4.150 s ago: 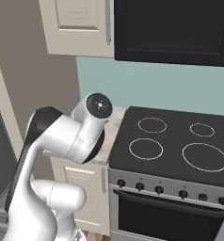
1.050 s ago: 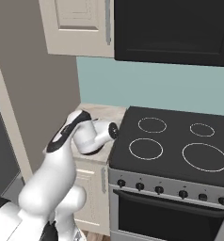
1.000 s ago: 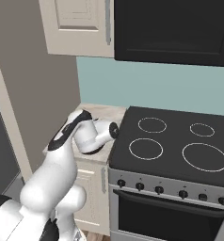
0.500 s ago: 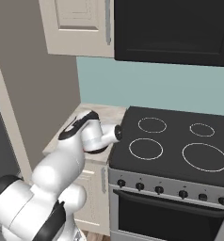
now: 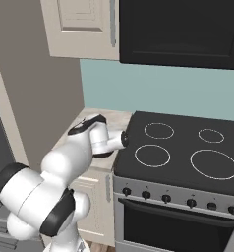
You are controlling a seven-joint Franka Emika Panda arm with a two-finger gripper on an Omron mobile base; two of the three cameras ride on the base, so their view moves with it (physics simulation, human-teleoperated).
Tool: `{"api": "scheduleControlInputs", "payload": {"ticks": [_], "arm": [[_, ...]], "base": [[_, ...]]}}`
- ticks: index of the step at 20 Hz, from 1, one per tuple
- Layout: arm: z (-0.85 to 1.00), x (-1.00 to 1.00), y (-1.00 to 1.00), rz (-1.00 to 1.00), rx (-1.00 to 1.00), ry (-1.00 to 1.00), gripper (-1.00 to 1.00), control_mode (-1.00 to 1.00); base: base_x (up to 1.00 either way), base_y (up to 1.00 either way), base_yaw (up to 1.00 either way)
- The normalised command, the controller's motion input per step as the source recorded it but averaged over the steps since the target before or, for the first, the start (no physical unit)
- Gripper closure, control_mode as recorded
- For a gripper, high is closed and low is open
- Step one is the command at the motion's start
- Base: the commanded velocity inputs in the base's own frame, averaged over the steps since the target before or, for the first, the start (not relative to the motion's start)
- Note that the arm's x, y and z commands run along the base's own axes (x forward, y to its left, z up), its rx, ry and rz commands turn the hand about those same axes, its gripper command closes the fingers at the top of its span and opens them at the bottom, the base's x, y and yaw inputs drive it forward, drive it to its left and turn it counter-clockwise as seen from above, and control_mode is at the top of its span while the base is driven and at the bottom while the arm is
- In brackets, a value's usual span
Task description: Place the ketchup and condiment bottle from the counter to the top shelf of the fridge. If the existing items in the fridge are on the top shelf, move them to other shelves.
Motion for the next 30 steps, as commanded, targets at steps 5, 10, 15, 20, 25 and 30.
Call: {"api": "scheduleControlInputs", "payload": {"ticks": [5,10,15,20,25,30], "arm": [[-0.02,0.31,-0.05,0.0,0.0,0.0,-1.0,-1.0],[0.0,0.04,-0.21,0.0,0.0,0.0,-1.0,-1.0],[-0.13,0.0,-0.06,0.0,0.0,0.0,-1.0,-1.0],[-0.22,0.0,0.0,0.0,0.0,0.01,-1.0,-1.0],[-0.16,0.0,0.0,0.0,0.0,0.0,-1.0,-1.0],[-0.11,0.02,0.02,0.0,0.0,0.0,-1.0,-1.0]], "base": [[0.0,0.0,0.0],[0.0,0.0,0.0],[0.0,0.0,0.0],[0.0,0.0,0.0],[0.0,0.0,0.0],[0.0,0.0,0.0]]}}
